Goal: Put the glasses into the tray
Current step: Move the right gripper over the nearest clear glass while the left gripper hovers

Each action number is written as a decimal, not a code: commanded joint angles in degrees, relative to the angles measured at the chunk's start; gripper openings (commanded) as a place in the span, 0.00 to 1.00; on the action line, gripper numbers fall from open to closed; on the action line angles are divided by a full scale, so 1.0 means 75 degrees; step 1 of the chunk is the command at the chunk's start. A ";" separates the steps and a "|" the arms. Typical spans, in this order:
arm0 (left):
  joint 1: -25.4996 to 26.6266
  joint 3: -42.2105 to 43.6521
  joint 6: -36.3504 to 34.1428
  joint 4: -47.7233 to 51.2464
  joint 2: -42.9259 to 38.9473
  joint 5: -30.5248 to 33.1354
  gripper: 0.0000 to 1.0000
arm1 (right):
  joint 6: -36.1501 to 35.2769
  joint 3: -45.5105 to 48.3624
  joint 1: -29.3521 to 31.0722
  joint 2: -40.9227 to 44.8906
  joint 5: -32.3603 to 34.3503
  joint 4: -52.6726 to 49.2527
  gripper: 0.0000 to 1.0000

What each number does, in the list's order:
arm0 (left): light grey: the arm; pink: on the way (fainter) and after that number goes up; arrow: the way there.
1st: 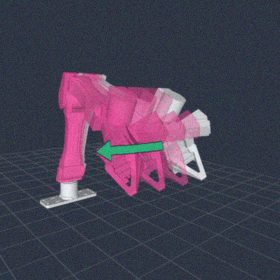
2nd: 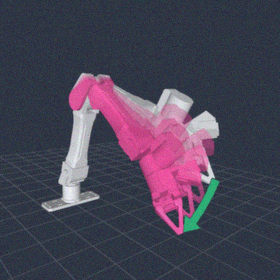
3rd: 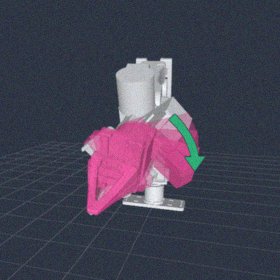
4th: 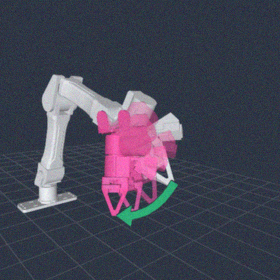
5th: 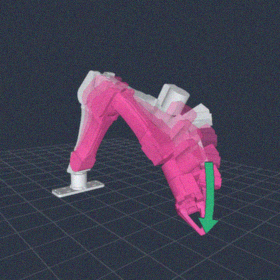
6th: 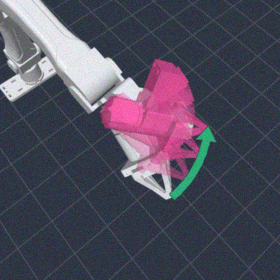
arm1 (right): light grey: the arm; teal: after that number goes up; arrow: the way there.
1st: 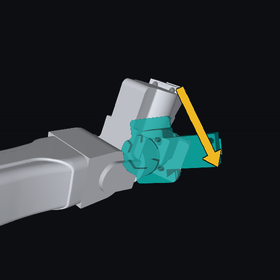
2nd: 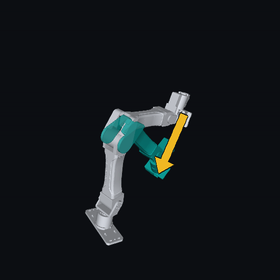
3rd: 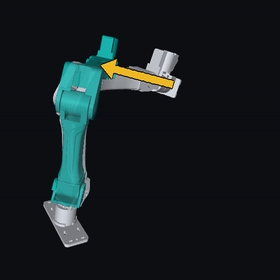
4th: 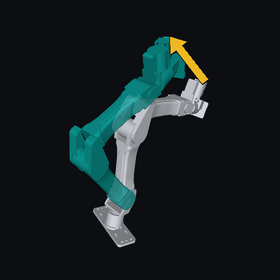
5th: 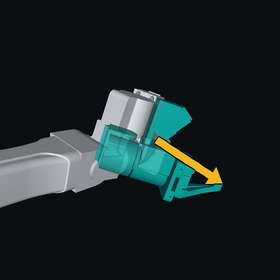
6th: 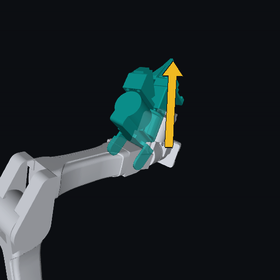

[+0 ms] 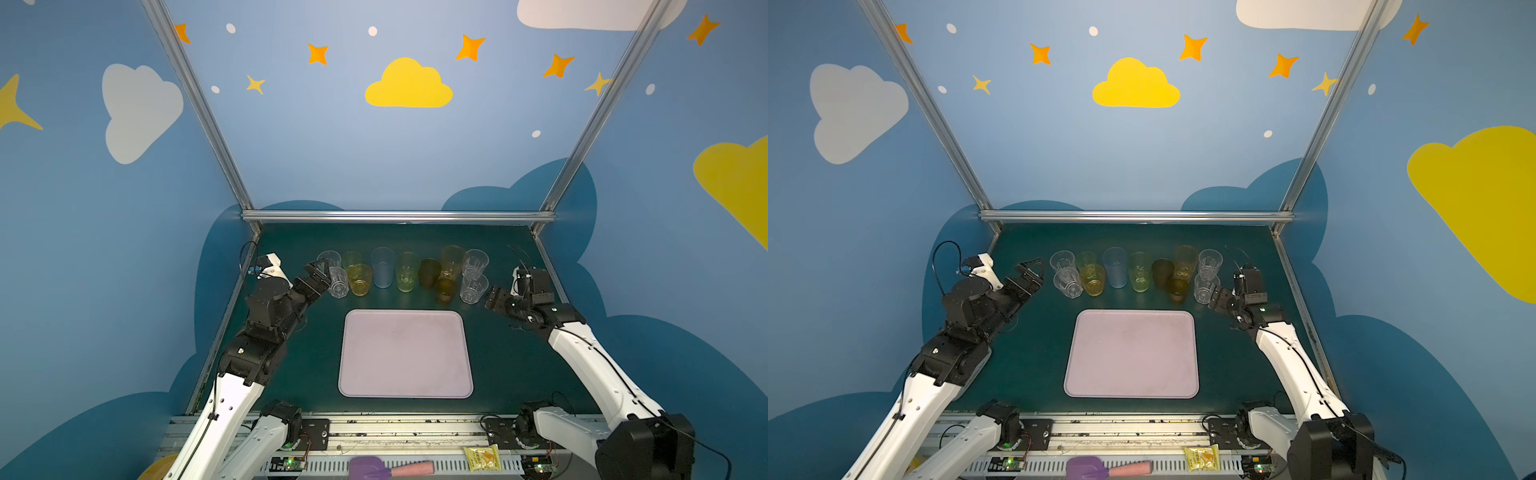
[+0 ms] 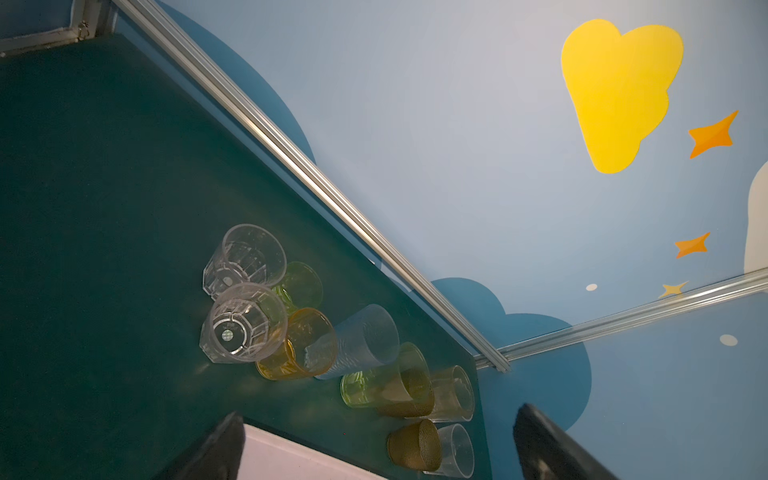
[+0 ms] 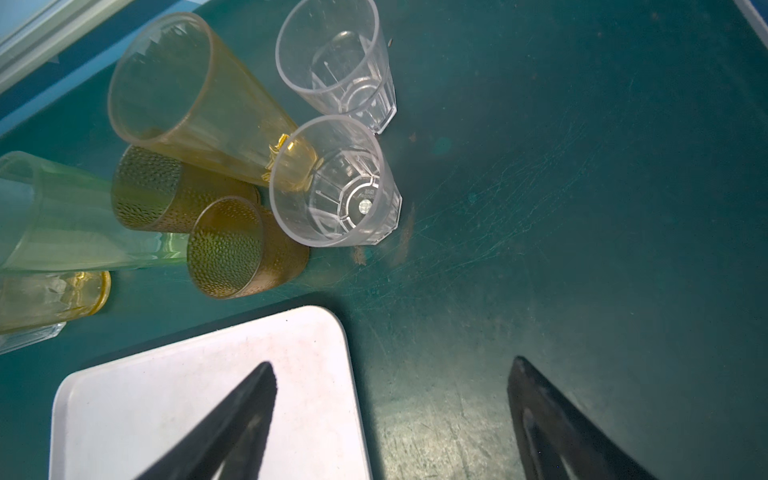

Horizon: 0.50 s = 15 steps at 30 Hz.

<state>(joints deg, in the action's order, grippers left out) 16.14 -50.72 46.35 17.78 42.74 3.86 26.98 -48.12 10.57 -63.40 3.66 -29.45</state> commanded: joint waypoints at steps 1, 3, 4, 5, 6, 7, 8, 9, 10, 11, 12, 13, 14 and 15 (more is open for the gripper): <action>-0.0008 0.0009 0.0025 -0.0194 -0.0119 0.0341 1.00 | -0.0006 -0.0150 -0.0027 0.0020 -0.0055 0.0040 0.87; -0.0002 0.0037 0.0052 -0.0272 -0.0155 0.0383 1.00 | 0.0012 -0.0147 -0.0022 0.0015 -0.0064 0.0071 0.87; -0.0008 0.0039 0.0055 -0.0263 -0.0168 0.0447 1.00 | 0.0014 -0.0147 -0.0027 0.0021 -0.0072 0.0072 0.87; -0.0008 0.0044 0.0072 -0.0233 -0.0185 0.0511 1.00 | 0.0016 -0.0153 -0.0026 0.0016 -0.0078 0.0086 0.87; -0.0005 0.0058 0.0093 -0.0233 -0.0211 0.0549 1.00 | 0.0035 -0.0150 -0.0026 0.0026 -0.0090 0.0082 0.87; -0.0009 0.0068 0.0108 -0.0259 -0.0244 0.0546 1.00 | 0.0047 -0.0164 -0.0023 0.0027 -0.0098 0.0073 0.87; -0.0017 0.0082 0.0114 -0.0280 -0.0271 0.0513 1.00 | 0.0059 -0.0159 -0.0026 0.0038 -0.0100 0.0072 0.87; -0.0010 0.0082 0.0113 -0.0296 -0.0302 0.0505 1.00 | 0.0059 -0.0158 -0.0023 0.0048 -0.0119 0.0073 0.87; -0.0003 0.0110 0.0135 -0.0325 -0.0318 0.0522 1.00 | 0.0075 -0.0158 -0.0020 0.0050 -0.0131 0.0077 0.87; -0.0012 0.0138 0.0164 -0.0340 -0.0306 0.0557 1.00 | 0.0070 -0.0163 -0.0026 0.0062 -0.0147 0.0077 0.87; -0.0019 0.0153 0.0214 -0.0323 -0.0261 0.0575 1.00 | 0.0079 -0.0159 -0.0029 0.0072 -0.0160 0.0084 0.87; -0.0019 0.0120 0.0250 -0.0281 -0.0201 0.0548 1.00 | 0.0091 -0.0161 -0.0025 0.0074 -0.0182 0.0098 0.87; -0.0020 0.0076 0.0254 -0.0259 -0.0128 0.0479 1.00 | 0.0104 -0.0161 -0.0023 0.0074 -0.0204 0.0096 0.87; -0.0019 0.0028 0.0271 -0.0250 -0.0085 0.0430 1.00 | 0.0105 -0.0164 -0.0027 0.0074 -0.0229 0.0105 0.87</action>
<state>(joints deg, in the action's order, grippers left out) 16.14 -50.24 47.70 16.40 41.28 7.03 27.20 -48.12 10.57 -63.40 2.90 -29.34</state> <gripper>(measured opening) 0.996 0.867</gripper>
